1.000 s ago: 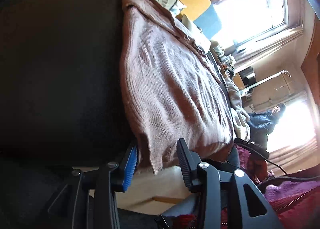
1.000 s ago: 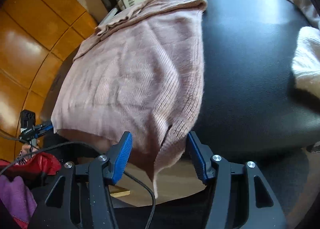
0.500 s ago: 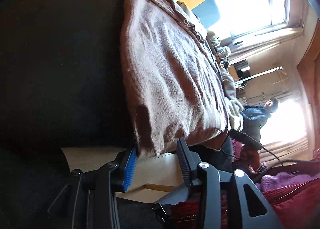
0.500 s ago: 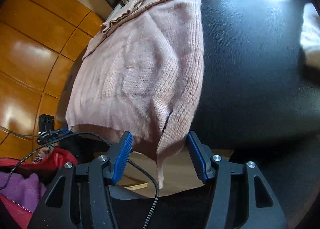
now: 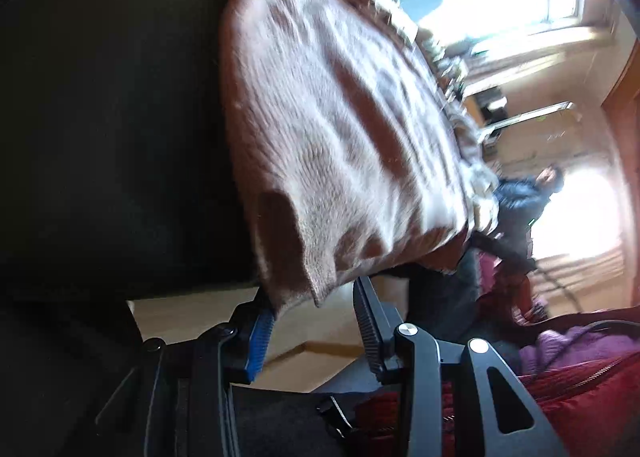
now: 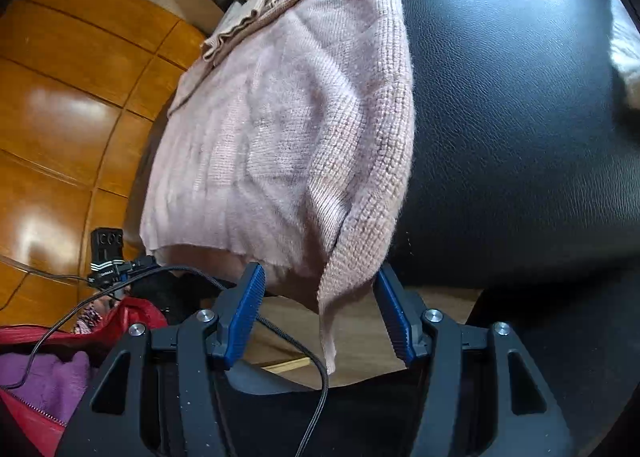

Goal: Fold clothes

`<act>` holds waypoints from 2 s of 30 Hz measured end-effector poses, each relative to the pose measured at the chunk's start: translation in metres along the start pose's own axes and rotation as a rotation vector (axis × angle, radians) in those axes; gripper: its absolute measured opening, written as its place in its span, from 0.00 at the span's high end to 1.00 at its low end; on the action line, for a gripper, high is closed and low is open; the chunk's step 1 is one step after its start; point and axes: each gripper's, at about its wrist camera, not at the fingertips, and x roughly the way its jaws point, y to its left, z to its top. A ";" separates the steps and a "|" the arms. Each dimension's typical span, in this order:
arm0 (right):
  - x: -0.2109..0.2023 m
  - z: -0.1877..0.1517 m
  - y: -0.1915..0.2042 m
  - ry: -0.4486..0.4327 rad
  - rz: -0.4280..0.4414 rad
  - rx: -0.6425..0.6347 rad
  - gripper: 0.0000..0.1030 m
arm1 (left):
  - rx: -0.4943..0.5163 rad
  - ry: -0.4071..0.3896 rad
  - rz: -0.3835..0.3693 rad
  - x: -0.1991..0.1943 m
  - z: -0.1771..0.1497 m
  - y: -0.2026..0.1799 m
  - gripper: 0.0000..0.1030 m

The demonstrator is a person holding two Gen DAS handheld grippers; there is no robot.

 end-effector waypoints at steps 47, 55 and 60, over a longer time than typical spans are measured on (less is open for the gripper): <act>-0.011 0.018 -0.024 -0.128 0.233 0.135 0.94 | 0.127 -0.311 -0.041 -0.057 -0.002 -0.057 0.94; -0.010 0.013 -0.030 -0.121 0.220 0.142 0.62 | 0.010 -0.235 -0.067 -0.034 -0.007 -0.032 0.90; -0.016 0.012 -0.033 -0.125 0.239 0.127 0.48 | -0.050 -0.228 -0.098 -0.032 -0.007 -0.017 0.83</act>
